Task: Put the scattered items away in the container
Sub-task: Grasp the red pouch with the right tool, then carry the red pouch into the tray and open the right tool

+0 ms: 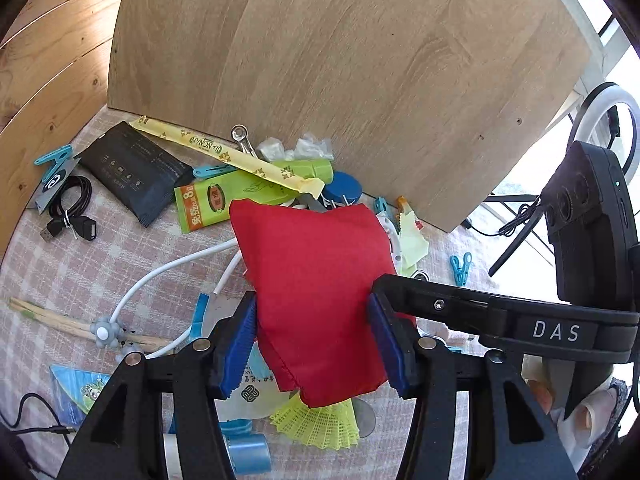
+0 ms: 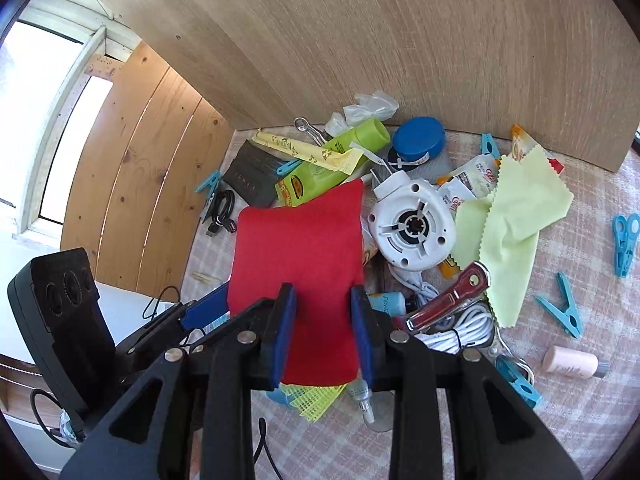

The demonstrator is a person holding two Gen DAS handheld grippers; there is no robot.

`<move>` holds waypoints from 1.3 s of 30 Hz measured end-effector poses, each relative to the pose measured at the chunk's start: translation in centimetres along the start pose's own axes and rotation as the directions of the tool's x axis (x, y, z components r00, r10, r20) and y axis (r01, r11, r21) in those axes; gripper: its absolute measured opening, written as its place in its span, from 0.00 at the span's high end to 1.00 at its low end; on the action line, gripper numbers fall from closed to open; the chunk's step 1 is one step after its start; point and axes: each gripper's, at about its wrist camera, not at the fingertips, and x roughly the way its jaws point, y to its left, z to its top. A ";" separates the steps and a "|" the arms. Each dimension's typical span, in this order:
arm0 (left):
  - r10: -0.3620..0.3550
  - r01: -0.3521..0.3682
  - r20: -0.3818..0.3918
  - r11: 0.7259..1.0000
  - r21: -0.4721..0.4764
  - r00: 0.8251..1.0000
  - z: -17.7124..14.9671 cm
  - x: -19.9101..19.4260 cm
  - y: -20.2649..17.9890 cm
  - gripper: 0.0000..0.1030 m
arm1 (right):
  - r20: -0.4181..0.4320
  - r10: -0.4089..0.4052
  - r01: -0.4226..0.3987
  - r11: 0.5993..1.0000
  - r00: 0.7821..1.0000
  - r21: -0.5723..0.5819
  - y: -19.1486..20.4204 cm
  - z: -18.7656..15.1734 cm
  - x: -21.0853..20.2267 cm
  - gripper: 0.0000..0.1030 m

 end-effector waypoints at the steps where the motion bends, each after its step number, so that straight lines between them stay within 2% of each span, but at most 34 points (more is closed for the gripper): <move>1: -0.008 0.008 0.007 1.000 0.007 1.000 -0.1 -0.5 -0.6 0.50 | 0.010 0.006 -0.006 1.000 1.000 0.001 0.0 -0.3 -0.8 0.72; 6: -0.037 0.034 0.035 0.996 0.082 0.999 -1.0 -2.2 -4.7 0.50 | 0.077 0.007 -0.007 1.000 0.997 0.003 -0.8 -2.9 -5.7 0.72; 10: -0.101 0.097 0.028 0.987 0.127 0.994 -2.3 -2.7 -8.5 0.50 | 0.129 0.000 -0.006 0.999 0.992 0.044 -2.8 -6.0 -9.9 0.72; 14: -0.166 0.163 0.001 0.967 0.195 0.986 -3.9 -2.6 -13.3 0.50 | 0.190 -0.028 0.011 0.996 0.981 0.092 -5.8 -9.0 -14.5 0.72; 17: -0.213 0.216 -0.041 0.942 0.255 0.976 -5.3 -1.8 -17.6 0.50 | 0.235 -0.061 0.026 0.988 0.970 0.151 -8.6 -11.3 -18.1 0.72; 21: -0.274 0.294 -0.107 0.894 0.339 0.956 -7.8 -0.8 -23.9 0.50 | 0.297 -0.127 0.056 0.970 0.946 0.236 -12.6 -15.1 -23.3 0.72; 24: -0.316 0.357 -0.168 0.850 0.387 0.934 -10.0 0.2 -28.7 0.50 | 0.330 -0.192 0.087 0.948 0.924 0.308 -15.5 -18.4 -26.9 0.72; 30: -0.388 0.493 -0.312 0.749 0.441 0.868 -15.2 2.3 -37.7 0.50 | 0.349 -0.331 0.158 0.884 0.877 0.441 -20.7 -25.4 -33.3 0.72; 35: -0.398 0.566 -0.414 0.681 0.464 0.819 -19.4 3.4 -43.2 0.50 | 0.328 -0.433 0.211 0.817 0.840 0.537 -23.6 -29.9 -37.1 0.72; 38: -0.390 0.587 -0.450 0.647 0.487 0.803 -21.3 3.5 -45.4 0.50 | 0.319 -0.466 0.221 0.786 0.826 0.577 -25.0 -32.1 -38.8 0.72; 39: -0.381 0.587 -0.457 0.637 0.500 0.804 -21.8 3.5 -46.1 0.50 | 0.314 -0.477 0.227 0.777 0.821 0.586 -25.2 -32.7 -39.2 0.72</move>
